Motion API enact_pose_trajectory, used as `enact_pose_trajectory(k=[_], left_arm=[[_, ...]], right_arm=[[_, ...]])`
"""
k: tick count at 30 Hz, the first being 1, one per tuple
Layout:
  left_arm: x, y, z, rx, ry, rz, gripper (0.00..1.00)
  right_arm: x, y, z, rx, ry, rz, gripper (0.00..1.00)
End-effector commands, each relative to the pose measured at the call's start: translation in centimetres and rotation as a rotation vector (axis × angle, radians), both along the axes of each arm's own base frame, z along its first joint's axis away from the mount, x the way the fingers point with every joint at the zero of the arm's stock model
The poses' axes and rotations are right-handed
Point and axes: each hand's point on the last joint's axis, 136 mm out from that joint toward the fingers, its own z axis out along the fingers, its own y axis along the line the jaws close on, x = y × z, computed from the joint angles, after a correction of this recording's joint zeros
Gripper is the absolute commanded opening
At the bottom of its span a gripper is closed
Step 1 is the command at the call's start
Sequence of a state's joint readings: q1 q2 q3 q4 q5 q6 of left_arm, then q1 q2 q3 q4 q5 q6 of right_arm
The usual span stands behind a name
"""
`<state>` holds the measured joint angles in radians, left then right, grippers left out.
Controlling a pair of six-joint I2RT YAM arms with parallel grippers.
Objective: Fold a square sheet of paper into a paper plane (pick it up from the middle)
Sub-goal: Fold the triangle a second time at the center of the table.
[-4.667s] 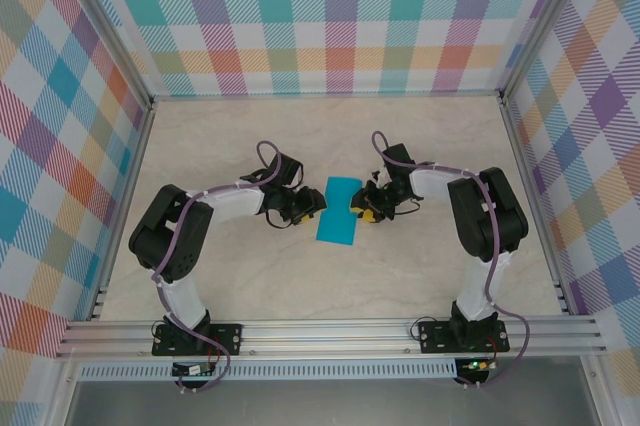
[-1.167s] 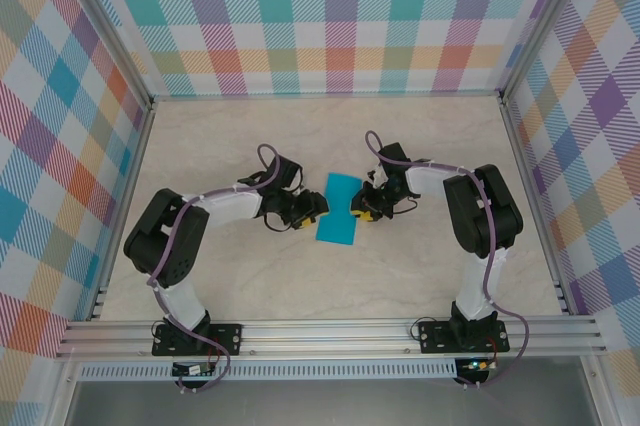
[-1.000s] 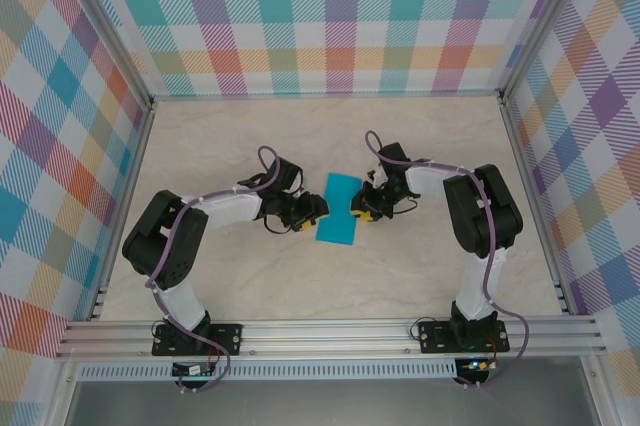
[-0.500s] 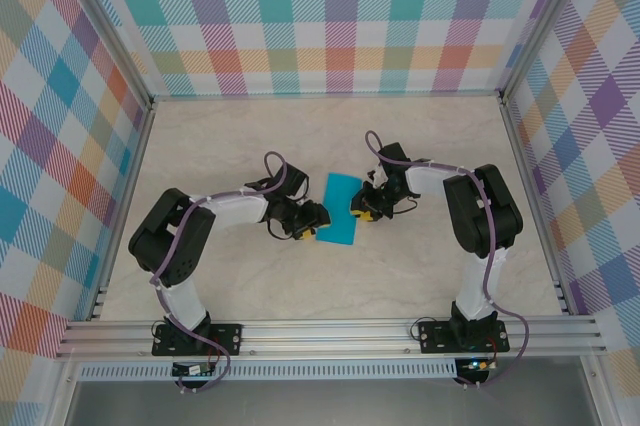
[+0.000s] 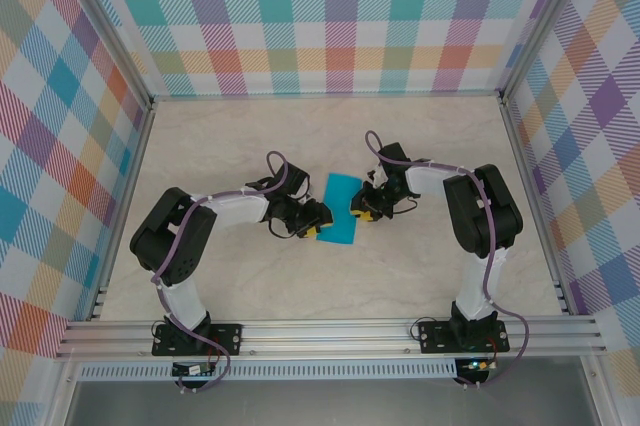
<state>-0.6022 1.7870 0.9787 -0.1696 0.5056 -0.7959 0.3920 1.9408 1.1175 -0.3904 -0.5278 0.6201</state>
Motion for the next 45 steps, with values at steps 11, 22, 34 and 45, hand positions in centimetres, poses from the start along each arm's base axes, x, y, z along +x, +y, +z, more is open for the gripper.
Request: enact_pose_trajectory(k=[11, 22, 34, 45], left_arm=[[2.4, -2.6, 1.1, -0.110, -0.057, -0.013, 0.49], [5.7, -2.2, 3.0, -0.213, -0.135, 0.035, 0.56], [5.7, -1.7, 0.9, -0.190, -0.047, 0.058, 0.47], [5.3, -1.2, 0.3, -0.164, -0.035, 0.062, 0.29]], right_arm=[[-2.8, -2.5, -4.7, -0.154, 0.135, -0.016, 0.24], [-2.7, -1.9, -4.0, -0.117, 0.118, -0.013, 0.26], [-2.0, -1.2, -2.6, -0.067, 0.088, -0.019, 0.30], [-0.5, -0.8, 2.5, -0.025, -0.047, -0.038, 0.44]])
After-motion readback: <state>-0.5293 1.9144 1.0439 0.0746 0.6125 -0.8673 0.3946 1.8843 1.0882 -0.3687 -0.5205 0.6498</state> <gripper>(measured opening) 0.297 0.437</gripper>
